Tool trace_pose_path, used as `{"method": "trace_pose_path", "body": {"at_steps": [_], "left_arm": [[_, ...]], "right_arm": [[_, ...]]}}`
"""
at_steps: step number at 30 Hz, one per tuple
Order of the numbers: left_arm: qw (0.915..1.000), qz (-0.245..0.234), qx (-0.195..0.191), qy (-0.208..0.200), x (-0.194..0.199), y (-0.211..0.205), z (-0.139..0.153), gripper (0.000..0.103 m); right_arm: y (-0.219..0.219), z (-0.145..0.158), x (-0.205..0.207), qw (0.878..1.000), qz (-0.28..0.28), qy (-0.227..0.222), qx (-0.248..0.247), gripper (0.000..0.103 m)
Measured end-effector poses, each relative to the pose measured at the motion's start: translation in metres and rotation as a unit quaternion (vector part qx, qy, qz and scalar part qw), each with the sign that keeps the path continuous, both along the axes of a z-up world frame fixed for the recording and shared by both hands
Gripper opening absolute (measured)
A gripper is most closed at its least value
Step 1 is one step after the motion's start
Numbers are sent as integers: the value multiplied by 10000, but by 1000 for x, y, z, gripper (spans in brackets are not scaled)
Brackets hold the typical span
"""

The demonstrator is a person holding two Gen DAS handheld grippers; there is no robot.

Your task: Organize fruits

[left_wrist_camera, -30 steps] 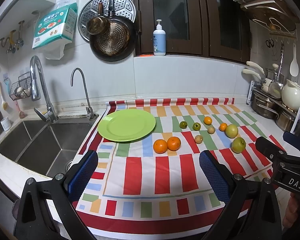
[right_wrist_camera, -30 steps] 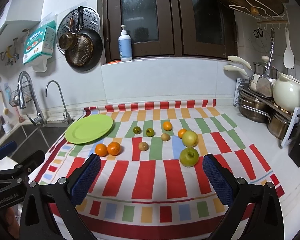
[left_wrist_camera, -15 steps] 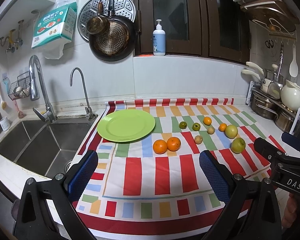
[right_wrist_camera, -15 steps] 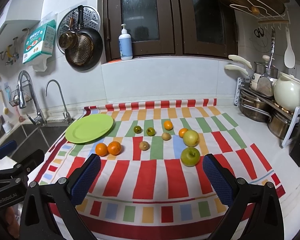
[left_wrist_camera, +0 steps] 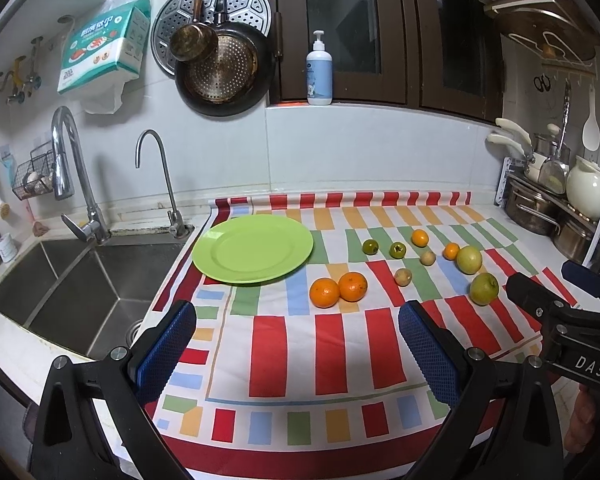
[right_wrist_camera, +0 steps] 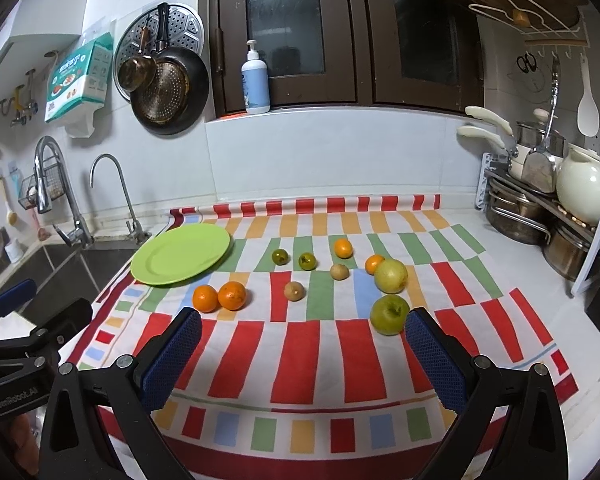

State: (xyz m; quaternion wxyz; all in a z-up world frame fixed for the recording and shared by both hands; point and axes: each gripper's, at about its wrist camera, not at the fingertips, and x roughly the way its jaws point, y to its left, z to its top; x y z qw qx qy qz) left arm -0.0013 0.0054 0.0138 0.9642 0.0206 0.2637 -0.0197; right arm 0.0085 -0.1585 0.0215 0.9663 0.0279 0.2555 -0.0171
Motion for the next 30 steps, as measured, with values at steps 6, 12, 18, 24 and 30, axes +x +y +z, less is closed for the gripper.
{"method": "trace_pose_path", "body": {"at_steps": [6,12,18,24,30], "left_arm": [[10000,8,29,-9,11,1,-7,103],[10000,-36,83,21,28,-1,-13,103],[9999,-87,118,83,48,-3,-20,102],[9995,-175,140,200,71,1,-27,97],[9985,-371,129,377,97,5,-37,92]], "right_arm": [[2,-4,12,10000,65,37,-66,102],[2,-9,31,9997,163,96,-127,102],[0,-15,50,9996,229,154,-79,102],[2,-23,76,9991,288,296,-57,101],[9,-31,100,9982,372,450,-120,98]]}}
